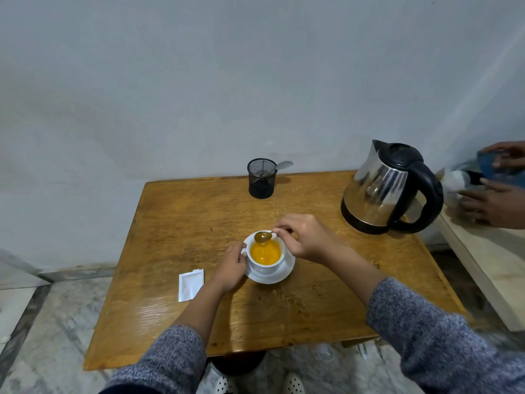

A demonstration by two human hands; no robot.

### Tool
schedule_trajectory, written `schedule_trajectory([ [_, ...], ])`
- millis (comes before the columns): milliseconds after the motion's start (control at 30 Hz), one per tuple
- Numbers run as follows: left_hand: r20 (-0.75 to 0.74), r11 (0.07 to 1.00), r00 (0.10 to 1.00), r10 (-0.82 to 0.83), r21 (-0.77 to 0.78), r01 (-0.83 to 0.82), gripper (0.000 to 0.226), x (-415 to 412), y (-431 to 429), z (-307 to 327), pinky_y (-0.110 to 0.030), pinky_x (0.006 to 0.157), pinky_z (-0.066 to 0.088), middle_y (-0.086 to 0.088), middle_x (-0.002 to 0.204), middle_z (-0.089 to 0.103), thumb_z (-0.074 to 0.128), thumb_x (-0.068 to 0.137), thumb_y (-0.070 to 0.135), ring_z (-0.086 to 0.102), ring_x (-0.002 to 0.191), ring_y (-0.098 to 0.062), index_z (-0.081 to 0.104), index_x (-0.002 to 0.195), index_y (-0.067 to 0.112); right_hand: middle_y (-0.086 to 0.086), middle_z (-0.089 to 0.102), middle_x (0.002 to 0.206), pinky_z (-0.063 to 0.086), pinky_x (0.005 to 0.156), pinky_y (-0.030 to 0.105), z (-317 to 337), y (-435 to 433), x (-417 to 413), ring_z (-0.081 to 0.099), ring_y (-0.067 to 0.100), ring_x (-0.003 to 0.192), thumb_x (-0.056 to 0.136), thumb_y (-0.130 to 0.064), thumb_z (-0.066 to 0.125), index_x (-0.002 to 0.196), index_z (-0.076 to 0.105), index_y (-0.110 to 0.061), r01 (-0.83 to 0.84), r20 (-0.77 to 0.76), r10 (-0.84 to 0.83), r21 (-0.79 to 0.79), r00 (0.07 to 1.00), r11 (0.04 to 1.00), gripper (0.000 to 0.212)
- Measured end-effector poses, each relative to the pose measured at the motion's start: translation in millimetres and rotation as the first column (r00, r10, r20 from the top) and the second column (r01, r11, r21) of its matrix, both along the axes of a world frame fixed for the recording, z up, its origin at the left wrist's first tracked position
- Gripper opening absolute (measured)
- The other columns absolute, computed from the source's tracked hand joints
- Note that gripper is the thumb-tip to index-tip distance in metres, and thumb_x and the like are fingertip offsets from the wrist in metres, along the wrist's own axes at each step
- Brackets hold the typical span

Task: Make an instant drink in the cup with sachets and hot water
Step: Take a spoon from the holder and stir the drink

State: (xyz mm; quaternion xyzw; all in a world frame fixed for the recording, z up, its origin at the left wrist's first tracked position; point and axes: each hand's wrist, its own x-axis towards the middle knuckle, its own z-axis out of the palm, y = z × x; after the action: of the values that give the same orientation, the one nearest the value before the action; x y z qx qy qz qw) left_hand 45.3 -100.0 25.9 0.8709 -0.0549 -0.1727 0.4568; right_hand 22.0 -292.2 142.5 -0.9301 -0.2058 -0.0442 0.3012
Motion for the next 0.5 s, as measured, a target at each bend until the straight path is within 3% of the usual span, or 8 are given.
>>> schedule_trajectory([
  [100,0.001,1.000,1.000,-0.003,0.002,0.003,0.026,0.3,0.3,-0.9,-0.030,0.086,0.035,-0.013,0.124,0.050,0.035,0.094,0.014,0.045,0.105,-0.020,0.048,0.117,0.012,0.003,0.068,0.084,0.052,0.068,0.021,3.6,-2.5,5.8,0.064,0.014,0.075,0.090,-0.012,0.058,0.098,0.069,-0.004,0.196,-0.056,-0.189,0.187,0.980,0.963,0.016],
  [167,-0.002,1.000,1.000,-0.003,-0.009,0.003,0.023,0.5,1.0,-1.1,-0.030,0.084,0.036,-0.013,0.122,0.051,0.036,0.094,0.014,0.047,0.105,-0.023,0.049,0.112,0.014,0.005,0.069,0.082,0.057,0.067,0.020,2.4,-10.2,12.1,0.068,0.010,0.068,0.090,-0.011,0.058,0.098,0.067,-0.004,0.386,-0.214,-0.326,0.377,0.921,0.842,0.014],
  [233,0.000,1.000,1.000,-0.002,-0.028,0.002,0.018,0.2,1.3,-0.7,-0.030,0.083,0.036,-0.012,0.119,0.052,0.036,0.094,0.015,0.049,0.104,-0.024,0.049,0.106,0.018,0.010,0.069,0.081,0.059,0.063,0.019,-2.9,-22.6,18.3,0.070,0.009,0.061,0.090,-0.007,0.057,0.092,0.065,-0.003,0.549,-0.385,-0.392,0.585,0.836,0.597,0.008],
  [300,-0.001,0.999,1.000,0.003,-0.035,-0.003,0.018,-0.7,1.2,-1.1,-0.030,0.082,0.036,-0.010,0.118,0.052,0.036,0.094,0.015,0.048,0.103,-0.021,0.049,0.105,0.019,0.015,0.068,0.081,0.057,0.056,0.015,-11.1,-36.7,20.3,0.070,0.011,0.057,0.090,-0.001,0.054,0.084,0.063,-0.004,0.653,-0.532,-0.400,0.701,0.746,0.287,0.011],
  [400,0.003,0.999,1.000,0.011,-0.031,-0.011,0.021,-1.2,1.3,-2.8,-0.030,0.085,0.037,-0.009,0.120,0.051,0.036,0.094,0.017,0.049,0.105,-0.021,0.050,0.110,0.016,0.017,0.068,0.084,0.053,0.051,0.011,-29.4,-53.3,12.5,0.071,0.011,0.059,0.090,0.002,0.053,0.093,0.063,0.005,0.750,-0.704,-0.381,0.661,0.600,-0.040,0.011],
  [500,0.003,0.999,1.000,0.018,-0.034,-0.018,0.021,-1.4,1.2,-5.5,-0.030,0.088,0.037,-0.009,0.122,0.051,0.036,0.096,0.020,0.048,0.108,-0.021,0.049,0.111,0.017,0.019,0.067,0.087,0.056,0.051,0.013,-57.5,-63.3,3.0,0.070,0.018,0.070,0.090,0.003,0.052,0.102,0.060,0.009,0.802,-0.840,-0.286,0.532,0.461,-0.271,0.016],
])
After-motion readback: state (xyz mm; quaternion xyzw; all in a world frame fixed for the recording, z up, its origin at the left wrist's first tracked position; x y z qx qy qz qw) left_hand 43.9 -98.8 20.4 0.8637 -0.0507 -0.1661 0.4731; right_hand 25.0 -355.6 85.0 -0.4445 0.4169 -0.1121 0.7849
